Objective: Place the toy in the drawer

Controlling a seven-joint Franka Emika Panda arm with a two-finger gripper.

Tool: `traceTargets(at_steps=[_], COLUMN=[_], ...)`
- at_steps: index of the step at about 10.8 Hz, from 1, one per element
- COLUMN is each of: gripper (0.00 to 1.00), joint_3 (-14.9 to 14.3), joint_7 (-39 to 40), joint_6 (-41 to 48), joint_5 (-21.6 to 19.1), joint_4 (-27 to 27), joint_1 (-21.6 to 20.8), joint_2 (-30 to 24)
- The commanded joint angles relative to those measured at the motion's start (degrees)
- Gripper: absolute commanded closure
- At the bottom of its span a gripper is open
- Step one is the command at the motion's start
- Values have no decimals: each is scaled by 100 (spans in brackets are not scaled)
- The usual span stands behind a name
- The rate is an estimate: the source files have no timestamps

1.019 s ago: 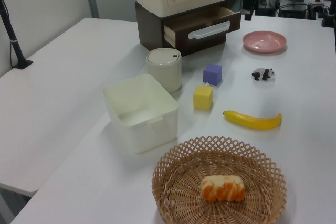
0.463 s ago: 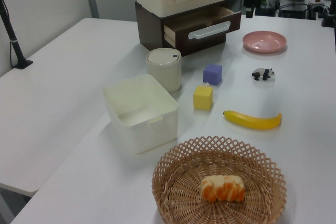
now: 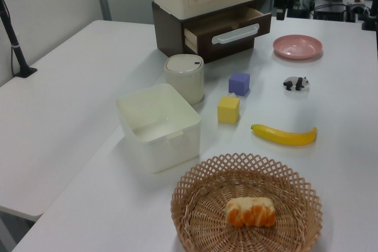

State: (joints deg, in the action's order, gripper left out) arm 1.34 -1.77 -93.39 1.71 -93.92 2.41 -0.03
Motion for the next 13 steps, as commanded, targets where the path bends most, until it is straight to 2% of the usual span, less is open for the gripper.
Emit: traceTargets(at_steps=[1, 4, 7, 10, 13], gripper=[0, 0, 0, 0, 0], joint_3=[-2, -2, -2, -28, -28], joint_7=[19, 71, 615, 1616, 1654], joint_6=[-39, -47, -21, -161, -1143], joint_5=[-110, -93, -40, 187, 451], joint_4=[-30, -118, -293, -1046, -2049], joint_1=[127, 277, 505, 786, 822], joint_2=[-41, -94, -234, -550, -692])
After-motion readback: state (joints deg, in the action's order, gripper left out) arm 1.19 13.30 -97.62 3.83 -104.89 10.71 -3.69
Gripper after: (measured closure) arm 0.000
